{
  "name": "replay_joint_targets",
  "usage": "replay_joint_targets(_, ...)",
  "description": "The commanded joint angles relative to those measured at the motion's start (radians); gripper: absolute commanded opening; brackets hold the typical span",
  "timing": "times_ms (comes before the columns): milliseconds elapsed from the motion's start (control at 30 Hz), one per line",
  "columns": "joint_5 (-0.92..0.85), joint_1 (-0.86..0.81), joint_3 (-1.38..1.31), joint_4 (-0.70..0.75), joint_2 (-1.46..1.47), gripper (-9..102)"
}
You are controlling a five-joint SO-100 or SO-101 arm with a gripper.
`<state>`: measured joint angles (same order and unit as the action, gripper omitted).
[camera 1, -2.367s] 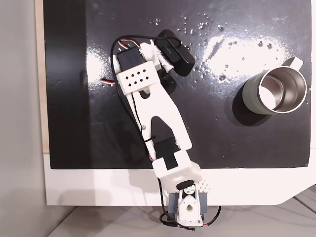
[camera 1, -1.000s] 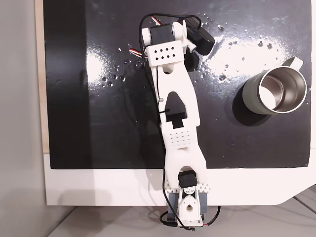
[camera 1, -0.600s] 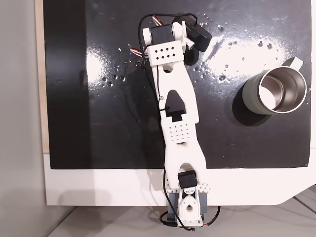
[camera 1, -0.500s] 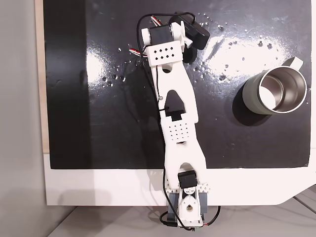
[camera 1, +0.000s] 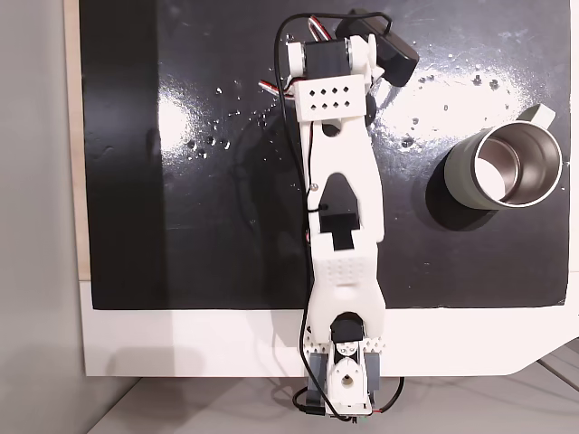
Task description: Grasp a pengrip and put it in the cup.
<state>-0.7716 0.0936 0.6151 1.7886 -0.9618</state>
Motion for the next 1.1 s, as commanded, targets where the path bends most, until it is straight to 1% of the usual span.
replay_joint_targets(0,-0.040,-0.003,0.181,0.012,-0.319,0)
replay_joint_targets(133,-0.087,-0.044,0.388,0.012,-0.545,0)
replay_joint_targets(233,-0.137,-0.117,0.505,0.012,-0.692,0)
replay_joint_targets(333,-0.183,-0.225,0.546,0.011,-0.798,0)
replay_joint_targets(433,-0.216,-0.347,0.529,0.008,-0.865,0)
replay_joint_targets(600,-0.219,-0.531,0.434,-0.011,-0.891,0)
replay_joint_targets(767,-0.230,-0.663,0.417,-0.120,-0.887,0)
replay_joint_targets(900,-0.275,-0.723,0.422,-0.192,-0.861,0)
replay_joint_targets(1067,-0.295,-0.752,0.449,-0.302,-0.819,0)
